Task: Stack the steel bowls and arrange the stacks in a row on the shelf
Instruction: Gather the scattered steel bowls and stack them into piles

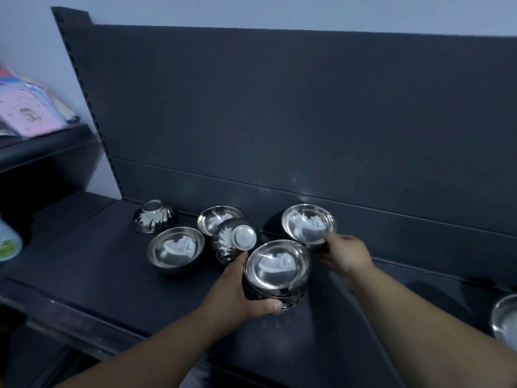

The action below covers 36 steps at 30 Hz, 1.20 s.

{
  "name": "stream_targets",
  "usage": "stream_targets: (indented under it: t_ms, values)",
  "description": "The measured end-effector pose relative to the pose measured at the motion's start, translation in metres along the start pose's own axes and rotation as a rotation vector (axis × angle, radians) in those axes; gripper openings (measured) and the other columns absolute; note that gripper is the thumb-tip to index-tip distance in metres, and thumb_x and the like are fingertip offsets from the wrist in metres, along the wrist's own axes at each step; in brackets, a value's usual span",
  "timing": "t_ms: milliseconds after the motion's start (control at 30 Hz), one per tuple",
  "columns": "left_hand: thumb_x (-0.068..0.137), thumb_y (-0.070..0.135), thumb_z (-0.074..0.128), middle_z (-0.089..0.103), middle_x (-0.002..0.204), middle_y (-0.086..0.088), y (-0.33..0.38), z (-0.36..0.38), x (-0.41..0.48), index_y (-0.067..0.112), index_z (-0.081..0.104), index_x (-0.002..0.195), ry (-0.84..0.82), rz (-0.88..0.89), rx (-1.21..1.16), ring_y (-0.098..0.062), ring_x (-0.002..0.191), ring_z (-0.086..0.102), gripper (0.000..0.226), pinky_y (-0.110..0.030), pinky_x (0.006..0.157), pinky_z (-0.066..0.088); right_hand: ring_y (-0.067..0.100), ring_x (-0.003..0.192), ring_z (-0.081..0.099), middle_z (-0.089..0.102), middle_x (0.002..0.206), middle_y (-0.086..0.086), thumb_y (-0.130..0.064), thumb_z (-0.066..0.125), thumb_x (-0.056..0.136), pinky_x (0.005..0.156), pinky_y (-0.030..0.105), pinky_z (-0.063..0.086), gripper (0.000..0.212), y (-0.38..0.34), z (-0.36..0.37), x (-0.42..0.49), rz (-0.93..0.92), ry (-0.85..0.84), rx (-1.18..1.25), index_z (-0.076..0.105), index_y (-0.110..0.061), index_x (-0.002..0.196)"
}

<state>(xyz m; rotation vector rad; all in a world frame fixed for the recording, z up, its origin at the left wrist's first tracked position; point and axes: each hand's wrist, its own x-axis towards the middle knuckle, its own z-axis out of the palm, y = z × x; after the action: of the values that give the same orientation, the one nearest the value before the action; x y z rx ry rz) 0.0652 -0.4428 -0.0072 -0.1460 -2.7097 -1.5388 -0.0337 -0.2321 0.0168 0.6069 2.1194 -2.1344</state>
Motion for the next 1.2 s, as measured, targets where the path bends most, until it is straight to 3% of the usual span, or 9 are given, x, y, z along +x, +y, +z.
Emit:
stream_targets:
  t_ms: [100,167,300,400,500,633,800,967,1200]
  values:
    - [0.050,0.048,0.087,0.062,0.118,0.022,0.003,0.006,0.002,0.045,0.049,0.119,-0.012,-0.001,0.001,0.008,0.110,0.056,0.079,-0.030,0.099,0.048,0.034,0.086,0.070,0.069,0.099,0.019,-0.018,0.065,0.088,0.067,0.034,0.059,0.027,-0.022,-0.010,-0.012,-0.071,-0.005,0.040,0.057,-0.004,0.109]
    - [0.052,0.045,0.087,0.063,0.115,0.024,0.005,0.007,0.003,0.049,0.050,0.114,-0.011,-0.018,0.006,0.011,0.107,0.056,0.073,-0.023,0.096,0.047,0.033,0.081,0.071,0.071,0.098,0.021,-0.018,0.063,0.088,0.066,0.034,0.058,0.027,-0.031,-0.014,-0.021,-0.088,-0.052,0.003,0.059,-0.002,0.109]
    - [0.057,0.031,0.090,0.064,0.102,0.028,0.009,0.005,0.000,0.052,0.047,0.100,-0.018,-0.063,-0.031,0.025,0.094,0.053,0.064,-0.006,0.081,0.041,0.022,0.055,0.061,0.065,0.071,0.016,-0.015,0.057,0.090,0.054,0.029,0.053,0.025,-0.035,-0.015,-0.040,-0.056,-0.176,-0.092,0.061,0.004,0.105]
    - [0.057,0.024,0.091,0.060,0.095,0.032,0.010,0.006,-0.002,0.047,0.045,0.097,0.003,-0.084,-0.070,0.029,0.085,0.051,0.065,-0.002,0.080,0.040,0.022,0.052,0.058,0.063,0.066,0.015,-0.017,0.059,0.088,0.051,0.028,0.051,0.019,-0.033,-0.012,-0.051,-0.063,-0.209,-0.155,0.062,0.000,0.096]
    - [0.059,0.023,0.090,0.055,0.096,0.034,0.012,0.007,-0.003,0.047,0.040,0.104,0.010,-0.072,-0.090,0.027,0.088,0.046,0.072,0.001,0.076,0.037,0.024,0.059,0.063,0.068,0.069,0.012,-0.025,0.064,0.082,0.059,0.032,0.055,0.022,-0.023,-0.009,-0.051,-0.095,-0.178,-0.253,0.065,-0.004,0.089]
    - [0.054,0.033,0.089,0.060,0.108,0.029,0.010,0.008,-0.005,0.055,0.043,0.104,0.026,-0.049,-0.086,0.015,0.104,0.052,0.072,-0.015,0.095,0.041,0.023,0.079,0.069,0.073,0.078,0.002,-0.042,0.068,0.072,0.079,0.040,0.058,0.028,-0.010,-0.007,-0.052,-0.163,-0.105,-0.459,0.067,-0.015,0.079]
    - [0.046,0.046,0.085,0.063,0.115,0.025,-0.001,0.012,-0.007,0.057,0.046,0.105,0.050,-0.068,-0.144,0.004,0.113,0.056,0.072,-0.031,0.105,0.043,0.025,0.081,0.070,0.072,0.086,0.006,-0.038,0.067,0.079,0.064,0.033,0.059,0.024,0.002,-0.007,-0.058,-0.108,-0.128,-0.375,0.068,-0.015,0.084]
    - [0.046,0.051,0.084,0.062,0.118,0.022,-0.003,0.013,-0.012,0.061,0.041,0.109,0.033,-0.070,-0.165,0.001,0.113,0.058,0.077,-0.034,0.105,0.045,0.024,0.069,0.070,0.073,0.076,0.007,-0.030,0.069,0.079,0.072,0.042,0.062,0.017,0.013,-0.009,-0.060,-0.111,-0.091,-0.317,0.066,-0.015,0.071]
    - [0.049,0.053,0.083,0.060,0.125,0.018,-0.006,0.014,-0.013,0.058,0.039,0.119,0.026,-0.051,-0.173,-0.002,0.118,0.055,0.083,-0.035,0.107,0.043,0.019,0.065,0.067,0.073,0.070,0.004,-0.031,0.067,0.073,0.074,0.043,0.059,0.020,0.021,-0.009,-0.059,-0.147,-0.079,-0.313,0.067,-0.011,0.071]
